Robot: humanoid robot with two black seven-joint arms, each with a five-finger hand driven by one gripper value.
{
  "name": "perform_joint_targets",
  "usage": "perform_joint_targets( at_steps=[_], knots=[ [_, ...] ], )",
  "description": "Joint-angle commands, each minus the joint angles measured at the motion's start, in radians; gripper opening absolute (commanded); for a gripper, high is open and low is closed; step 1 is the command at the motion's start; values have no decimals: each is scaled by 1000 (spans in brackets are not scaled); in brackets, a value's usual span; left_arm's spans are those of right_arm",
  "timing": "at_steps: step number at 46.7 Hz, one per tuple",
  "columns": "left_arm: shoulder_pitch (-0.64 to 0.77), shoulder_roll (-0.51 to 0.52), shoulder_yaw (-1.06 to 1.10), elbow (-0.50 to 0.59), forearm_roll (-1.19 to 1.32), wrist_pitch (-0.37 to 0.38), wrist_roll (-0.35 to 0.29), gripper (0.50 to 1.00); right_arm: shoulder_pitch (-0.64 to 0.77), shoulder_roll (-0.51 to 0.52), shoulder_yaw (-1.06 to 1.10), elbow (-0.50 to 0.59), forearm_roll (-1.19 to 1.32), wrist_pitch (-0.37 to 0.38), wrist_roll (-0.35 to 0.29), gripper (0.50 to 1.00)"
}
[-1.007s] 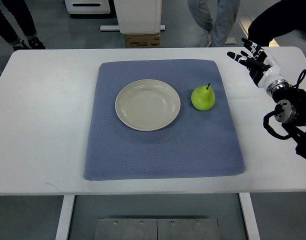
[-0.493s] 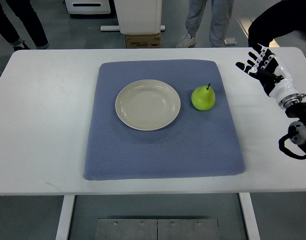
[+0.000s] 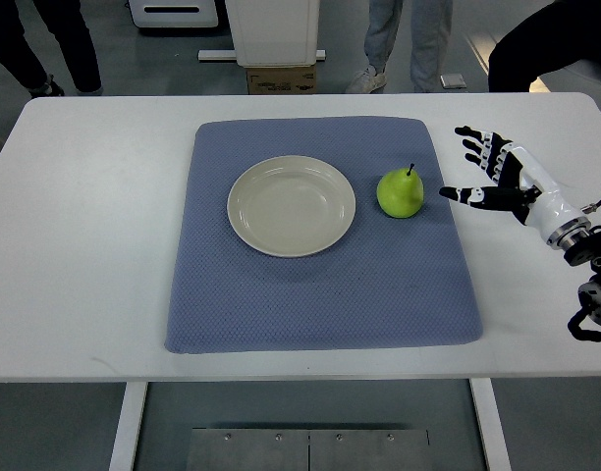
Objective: Place pear on plate with right hand
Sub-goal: 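Open the right hand and move it toward the green pear, then close the right hand fingers around the green pear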
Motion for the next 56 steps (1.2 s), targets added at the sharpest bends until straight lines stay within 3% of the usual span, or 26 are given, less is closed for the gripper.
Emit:
perform_joint_targets(
  at_steps=[1, 16, 32, 45, 56],
  knots=[
    [0, 0, 0, 0, 0, 0, 0, 1000, 11, 6, -35, 0, -28, -39, 0, 1000],
    [0, 0, 0, 0, 0, 0, 0, 1000, 83, 60, -153, 0, -36, -131, 0, 1000],
    [0, 0, 0, 0, 0, 0, 0, 1000, 157, 117, -257, -19, -40, -165, -5, 1000],
    [0, 0, 0, 0, 0, 0, 0, 1000, 172, 178, -270, -78, -40, -185, -23, 1000],
    [0, 0, 0, 0, 0, 0, 0, 1000, 174, 253, -270, -198, -40, -193, -25, 1000]
  ],
)
